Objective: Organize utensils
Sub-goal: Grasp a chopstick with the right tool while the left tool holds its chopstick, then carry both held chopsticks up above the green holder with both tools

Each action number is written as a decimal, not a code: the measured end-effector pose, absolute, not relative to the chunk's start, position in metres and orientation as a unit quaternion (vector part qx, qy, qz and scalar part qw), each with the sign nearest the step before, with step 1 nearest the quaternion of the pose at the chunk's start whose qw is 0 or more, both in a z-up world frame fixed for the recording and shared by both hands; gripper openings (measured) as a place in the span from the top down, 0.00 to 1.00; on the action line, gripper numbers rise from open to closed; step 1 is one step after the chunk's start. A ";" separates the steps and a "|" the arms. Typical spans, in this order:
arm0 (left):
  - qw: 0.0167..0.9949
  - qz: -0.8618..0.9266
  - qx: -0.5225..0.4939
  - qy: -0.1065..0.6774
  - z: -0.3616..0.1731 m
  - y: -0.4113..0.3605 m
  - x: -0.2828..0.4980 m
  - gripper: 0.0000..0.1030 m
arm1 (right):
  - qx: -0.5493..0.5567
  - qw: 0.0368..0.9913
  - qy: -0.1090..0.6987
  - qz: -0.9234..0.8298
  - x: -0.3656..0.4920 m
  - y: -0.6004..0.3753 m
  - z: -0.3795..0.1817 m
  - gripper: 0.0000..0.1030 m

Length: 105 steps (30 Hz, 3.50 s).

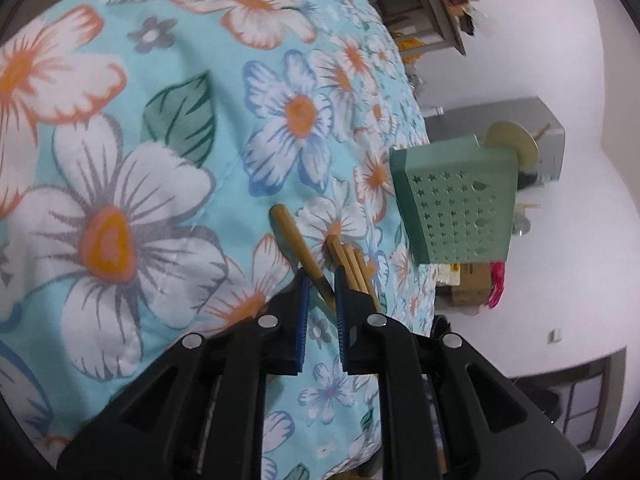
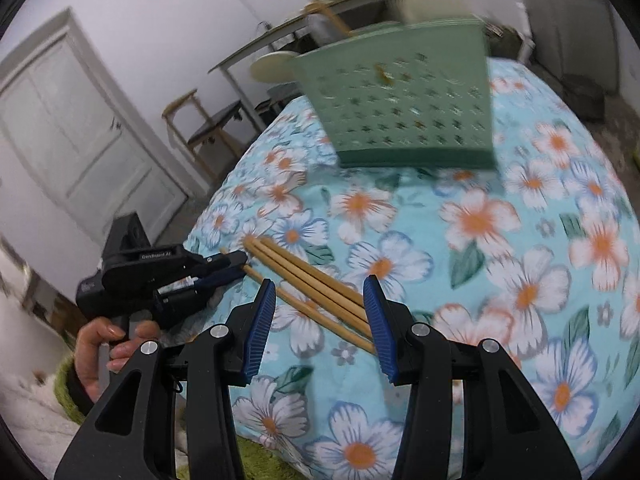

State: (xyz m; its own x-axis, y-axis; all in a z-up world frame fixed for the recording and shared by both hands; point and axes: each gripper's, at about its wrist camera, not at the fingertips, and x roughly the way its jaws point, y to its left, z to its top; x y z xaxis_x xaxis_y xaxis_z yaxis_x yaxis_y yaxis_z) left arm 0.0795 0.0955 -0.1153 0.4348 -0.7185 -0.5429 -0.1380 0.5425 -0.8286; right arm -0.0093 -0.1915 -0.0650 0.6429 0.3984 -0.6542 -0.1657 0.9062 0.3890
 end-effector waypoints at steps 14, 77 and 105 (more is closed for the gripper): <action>0.758 -0.248 -0.375 0.472 -0.108 0.100 0.068 0.87 | -0.046 0.851 0.463 0.242 0.070 -0.121 -0.079 0.83; 0.795 -0.280 -0.341 0.416 -0.077 0.100 0.069 0.89 | -0.075 0.900 0.382 0.195 0.113 -0.126 -0.019 0.94; 0.933 -0.337 -0.087 0.091 0.172 -0.043 0.107 0.95 | 0.158 0.973 0.131 0.101 -0.016 -0.275 0.060 0.94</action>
